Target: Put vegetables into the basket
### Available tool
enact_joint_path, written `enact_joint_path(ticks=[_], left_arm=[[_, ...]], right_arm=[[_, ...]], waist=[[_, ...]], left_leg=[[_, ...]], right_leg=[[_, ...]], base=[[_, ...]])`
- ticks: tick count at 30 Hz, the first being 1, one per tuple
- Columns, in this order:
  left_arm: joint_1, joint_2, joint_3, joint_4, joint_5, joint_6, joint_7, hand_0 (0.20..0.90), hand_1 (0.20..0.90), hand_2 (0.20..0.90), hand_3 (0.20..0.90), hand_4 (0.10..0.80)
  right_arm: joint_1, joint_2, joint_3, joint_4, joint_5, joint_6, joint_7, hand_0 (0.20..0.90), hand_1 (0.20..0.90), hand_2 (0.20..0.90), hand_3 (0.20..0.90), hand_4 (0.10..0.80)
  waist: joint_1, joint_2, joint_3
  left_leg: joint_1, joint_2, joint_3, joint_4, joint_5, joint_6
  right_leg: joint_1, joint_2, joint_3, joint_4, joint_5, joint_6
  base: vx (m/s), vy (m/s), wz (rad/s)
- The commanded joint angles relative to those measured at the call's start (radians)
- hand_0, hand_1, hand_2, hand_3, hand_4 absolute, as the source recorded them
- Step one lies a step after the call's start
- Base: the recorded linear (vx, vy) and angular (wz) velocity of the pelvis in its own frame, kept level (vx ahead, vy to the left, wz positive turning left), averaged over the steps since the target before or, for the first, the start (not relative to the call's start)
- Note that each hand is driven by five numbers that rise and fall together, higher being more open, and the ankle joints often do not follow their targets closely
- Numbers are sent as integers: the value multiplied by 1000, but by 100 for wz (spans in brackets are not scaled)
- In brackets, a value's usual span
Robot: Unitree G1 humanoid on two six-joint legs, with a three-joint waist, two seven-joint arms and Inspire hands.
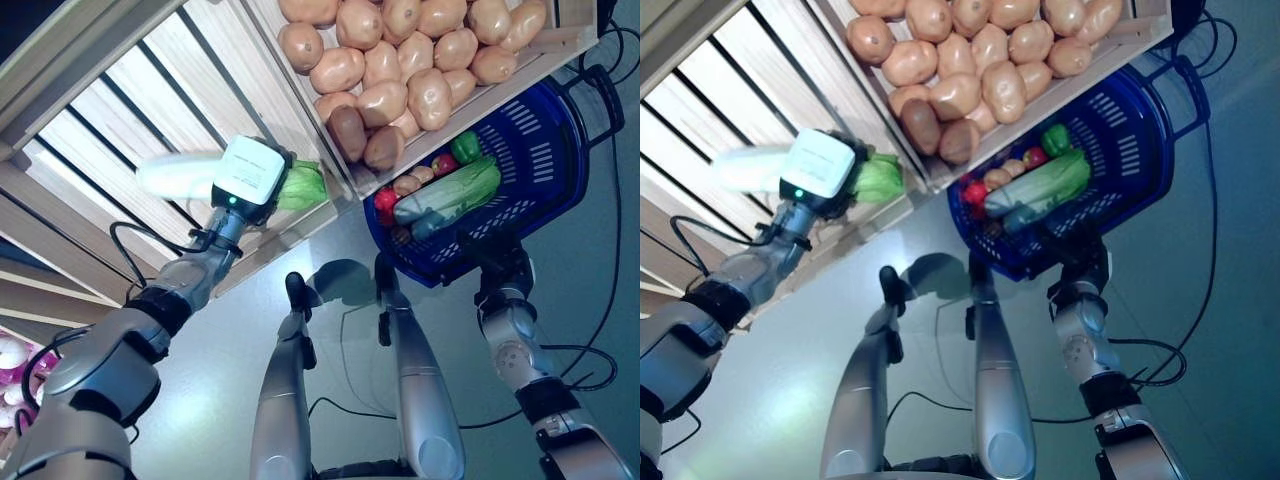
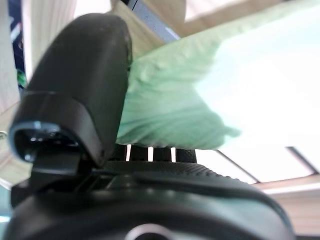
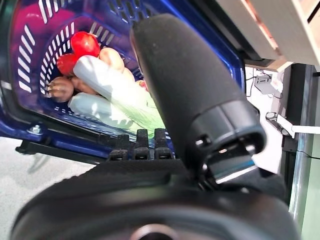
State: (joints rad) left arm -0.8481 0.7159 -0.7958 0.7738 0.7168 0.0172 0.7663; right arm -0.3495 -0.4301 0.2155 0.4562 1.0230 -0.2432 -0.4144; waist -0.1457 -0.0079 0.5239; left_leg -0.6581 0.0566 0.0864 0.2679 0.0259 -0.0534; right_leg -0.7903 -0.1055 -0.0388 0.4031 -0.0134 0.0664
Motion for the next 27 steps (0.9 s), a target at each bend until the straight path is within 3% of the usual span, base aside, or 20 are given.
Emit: enact_joint_path(ticks=[1, 8, 14, 20, 22, 24, 27], left_arm=[[20, 60, 206, 4, -118, -58, 208, 300, 300, 300, 300, 400], [206, 62, 371, -129, -85, -158, 310, 300, 300, 300, 300, 400], [441, -5, 538, -303, -229, -271, 286, 300, 300, 300, 300, 400], [711, -188, 747, -559, -483, -455, 29, 300, 300, 300, 300, 400], [753, -215, 771, -606, -540, -485, -25, 300, 300, 300, 300, 400], [801, -255, 794, -687, -666, -551, -162, 300, 300, 300, 300, 400], [826, -284, 784, -768, -855, -569, -343, 300, 300, 300, 300, 400]], right_arm=[[53, -18, -25, -84, -95, -90, -41, 900, 900, 900, 900, 800], [149, 8, -58, -102, -188, -109, -48, 900, 900, 900, 900, 800], [250, 45, -108, -124, -244, -135, -5, 900, 900, 900, 900, 800], [367, 101, -191, -248, -371, -79, 114, 900, 900, 900, 900, 800], [397, 106, -208, -274, -368, -74, 155, 900, 900, 900, 900, 800], [437, 110, -225, -319, -362, -75, 236, 900, 900, 900, 900, 800], [462, 107, -229, -387, -308, -59, 361, 900, 900, 900, 900, 800]], waist=[[33, -30, -4], [65, -14, -52], [96, 3, -147], [120, 9, -257], [124, 7, -276], [131, 2, -310], [136, -3, -347]], left_leg=[[31, -33, -7, -2, 38, -6], [198, -44, -13, -92, 40, -7], [331, -48, -34, -179, 29, -4], [480, -49, -69, -273, 32, 3], [507, -49, -74, -289, 32, 4], [543, -45, -81, -304, 28, 7], [580, -39, -80, -314, 21, 12]], right_leg=[[191, 34, -61, -115, 31, -16], [349, 6, -88, -180, 28, -6], [483, -5, -106, -251, 19, -1], [647, -8, -130, -341, 29, 5], [676, -5, -134, -357, 29, 5], [715, -2, -141, -377, 30, 4], [750, 1, -148, -395, 35, 5]], base=[[33, 25, -4], [65, 20, -2], [112, 2, 4], [165, -7, 10], [140, -37, 20], [136, -50, 16], [94, -38, 10]])
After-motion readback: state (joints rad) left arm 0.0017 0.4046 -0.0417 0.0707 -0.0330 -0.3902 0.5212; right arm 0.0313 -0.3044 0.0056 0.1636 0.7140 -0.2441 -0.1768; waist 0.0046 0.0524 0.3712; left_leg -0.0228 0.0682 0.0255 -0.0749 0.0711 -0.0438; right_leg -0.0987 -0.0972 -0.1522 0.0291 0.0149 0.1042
